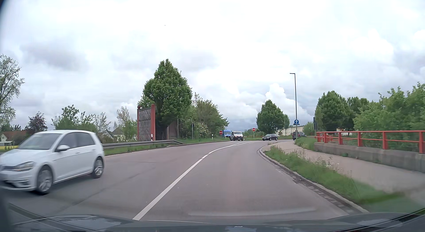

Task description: Follow the waypoints while adhering to traffic rules and regulations

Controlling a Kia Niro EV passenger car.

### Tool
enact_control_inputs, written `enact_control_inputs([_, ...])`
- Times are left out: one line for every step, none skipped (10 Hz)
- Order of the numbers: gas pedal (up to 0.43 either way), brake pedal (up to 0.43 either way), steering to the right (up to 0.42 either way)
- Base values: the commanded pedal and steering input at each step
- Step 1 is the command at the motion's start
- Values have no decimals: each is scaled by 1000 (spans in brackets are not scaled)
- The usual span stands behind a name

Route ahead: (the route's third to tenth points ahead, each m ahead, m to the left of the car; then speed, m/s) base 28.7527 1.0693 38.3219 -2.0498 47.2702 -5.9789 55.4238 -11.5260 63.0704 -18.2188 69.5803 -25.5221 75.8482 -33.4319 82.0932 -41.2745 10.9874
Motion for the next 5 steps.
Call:
enact_control_inputs([98,12,8])
enact_control_inputs([98,12,8])
enact_control_inputs([87,6,8])
enact_control_inputs([87,12,8])
enact_control_inputs([87,12,8])
